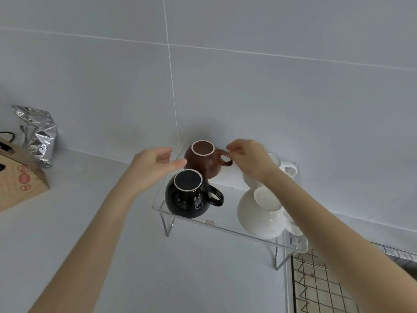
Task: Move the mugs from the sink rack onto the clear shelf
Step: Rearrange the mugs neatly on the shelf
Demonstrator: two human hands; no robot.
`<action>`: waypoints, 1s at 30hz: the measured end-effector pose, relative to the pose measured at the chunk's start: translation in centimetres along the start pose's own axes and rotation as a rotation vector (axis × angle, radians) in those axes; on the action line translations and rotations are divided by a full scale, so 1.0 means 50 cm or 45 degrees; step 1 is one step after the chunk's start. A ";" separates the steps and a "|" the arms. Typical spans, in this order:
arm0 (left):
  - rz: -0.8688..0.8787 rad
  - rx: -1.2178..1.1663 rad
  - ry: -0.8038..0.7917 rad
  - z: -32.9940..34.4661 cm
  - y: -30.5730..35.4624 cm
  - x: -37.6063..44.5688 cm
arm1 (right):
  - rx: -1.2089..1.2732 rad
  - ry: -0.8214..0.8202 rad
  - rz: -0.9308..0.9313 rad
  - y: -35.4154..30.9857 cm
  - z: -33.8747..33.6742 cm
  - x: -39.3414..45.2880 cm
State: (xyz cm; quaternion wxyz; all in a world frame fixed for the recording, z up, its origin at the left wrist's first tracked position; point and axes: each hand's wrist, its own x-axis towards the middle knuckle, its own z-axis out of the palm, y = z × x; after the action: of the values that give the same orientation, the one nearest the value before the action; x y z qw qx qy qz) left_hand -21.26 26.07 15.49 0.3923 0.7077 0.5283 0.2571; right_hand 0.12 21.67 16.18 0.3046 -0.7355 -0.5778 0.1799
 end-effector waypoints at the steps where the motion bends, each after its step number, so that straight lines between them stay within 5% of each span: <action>1: 0.017 0.005 0.016 0.002 0.014 0.016 | -0.035 0.018 -0.001 0.004 -0.003 0.022; 10: 0.126 0.128 -0.010 0.091 0.039 0.084 | -0.311 -0.264 0.012 0.058 0.050 0.089; 30: 0.188 0.248 0.014 0.096 0.032 0.114 | -0.096 -0.169 0.056 0.056 0.048 0.066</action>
State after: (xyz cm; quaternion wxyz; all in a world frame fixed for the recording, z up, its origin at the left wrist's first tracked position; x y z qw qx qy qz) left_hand -14.90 29.91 13.84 0.2987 0.7780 0.4993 0.2368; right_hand 1.58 24.98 12.82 0.2336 -0.7455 -0.5867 0.2132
